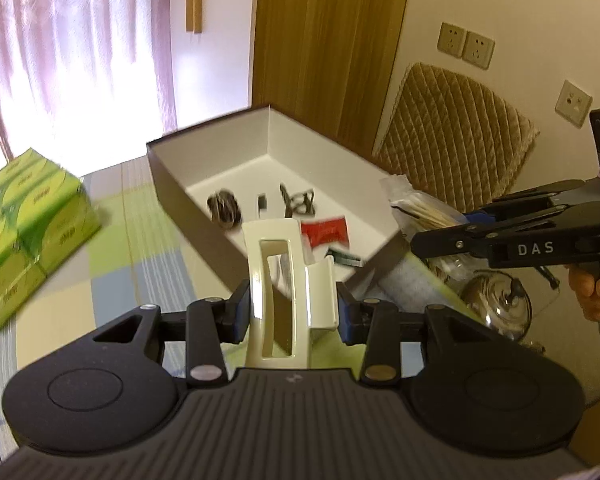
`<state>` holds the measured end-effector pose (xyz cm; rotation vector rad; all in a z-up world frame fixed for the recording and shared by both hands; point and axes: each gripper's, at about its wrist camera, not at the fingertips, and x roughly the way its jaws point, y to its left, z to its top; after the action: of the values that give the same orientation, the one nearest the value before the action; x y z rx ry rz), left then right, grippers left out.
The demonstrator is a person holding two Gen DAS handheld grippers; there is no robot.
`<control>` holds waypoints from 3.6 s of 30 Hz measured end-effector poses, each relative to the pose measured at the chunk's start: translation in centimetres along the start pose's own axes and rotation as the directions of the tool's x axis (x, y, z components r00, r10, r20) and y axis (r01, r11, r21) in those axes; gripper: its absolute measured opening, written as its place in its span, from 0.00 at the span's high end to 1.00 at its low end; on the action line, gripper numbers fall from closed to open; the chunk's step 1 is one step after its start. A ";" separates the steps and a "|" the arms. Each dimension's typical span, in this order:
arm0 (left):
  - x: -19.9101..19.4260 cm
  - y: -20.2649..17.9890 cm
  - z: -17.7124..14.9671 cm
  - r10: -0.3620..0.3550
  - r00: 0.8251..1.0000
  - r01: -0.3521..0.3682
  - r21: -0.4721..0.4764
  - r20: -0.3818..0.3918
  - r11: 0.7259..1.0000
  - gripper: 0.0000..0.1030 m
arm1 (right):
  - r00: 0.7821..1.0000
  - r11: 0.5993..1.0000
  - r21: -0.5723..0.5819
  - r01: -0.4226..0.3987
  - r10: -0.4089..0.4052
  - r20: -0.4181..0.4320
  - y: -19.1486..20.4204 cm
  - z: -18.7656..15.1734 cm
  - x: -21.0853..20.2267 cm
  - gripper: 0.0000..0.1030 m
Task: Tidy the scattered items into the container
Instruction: 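Open both grippers to drop the swab bag and clip holder into the shoebox, then withdraw both grippers from the shoebox toward the cable and pill bottle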
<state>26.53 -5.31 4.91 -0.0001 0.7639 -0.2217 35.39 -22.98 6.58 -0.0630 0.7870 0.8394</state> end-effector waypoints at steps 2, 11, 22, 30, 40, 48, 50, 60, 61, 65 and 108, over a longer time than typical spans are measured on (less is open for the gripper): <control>0.8 0.2 1.1 -0.002 1.000 0.002 0.003 0.005 1.000 0.65 | 1.000 1.000 0.006 0.009 -0.009 0.005 -0.9 1.0 0.7 0.75; 5.8 0.8 5.9 -0.008 1.000 0.008 -0.004 0.007 1.000 0.65 | 0.998 0.999 0.016 0.041 -0.041 -0.048 -4.5 3.9 5.8 0.75; 14.9 2.2 8.5 0.014 0.993 -0.010 0.034 -0.114 0.999 0.65 | 0.981 0.995 0.040 0.090 -0.081 -0.178 -7.5 4.5 11.9 0.75; 20.3 3.6 8.9 0.000 0.972 0.006 0.028 -0.233 1.000 0.65 | 0.965 0.991 0.061 0.119 -0.101 -0.244 -8.2 3.8 15.1 0.75; 23.8 3.5 8.0 0.052 0.940 -0.024 0.088 -0.336 0.996 0.65 | 0.954 0.988 0.052 0.143 -0.124 -0.272 -8.3 3.6 16.0 0.75; 23.5 3.5 8.4 0.063 0.945 -0.025 0.121 -0.321 0.992 0.58 | 0.950 0.988 0.052 0.142 -0.122 -0.289 -8.2 3.4 16.4 0.75; 23.3 3.5 8.5 0.069 0.948 -0.031 0.127 -0.312 0.991 0.58 | 0.948 0.988 0.049 0.143 -0.123 -0.292 -8.1 3.3 16.4 0.75; 21.9 4.4 8.7 0.071 0.955 -0.051 0.076 -0.287 0.996 0.55 | 0.946 0.990 0.014 0.138 -0.127 -0.298 -7.4 3.6 16.6 0.65; 21.7 4.4 8.7 0.067 0.957 -0.049 0.072 -0.283 0.996 0.55 | 0.945 0.989 0.008 0.144 -0.136 -0.297 -7.3 3.6 16.6 0.25; 20.9 4.5 8.8 0.062 0.962 -0.047 0.061 -0.267 0.997 0.55 | 0.963 0.991 -0.035 0.129 -0.134 -0.233 -6.1 3.6 15.5 0.06; 5.2 2.5 2.9 0.157 0.984 -0.165 -0.100 -0.084 0.981 0.08 | 0.983 0.983 -0.043 0.180 -0.181 -0.028 2.2 -0.1 4.7 0.06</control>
<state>32.67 -4.11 3.28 -0.0314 0.8465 -0.0263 35.75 -18.45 4.03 -0.1812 0.7819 0.6833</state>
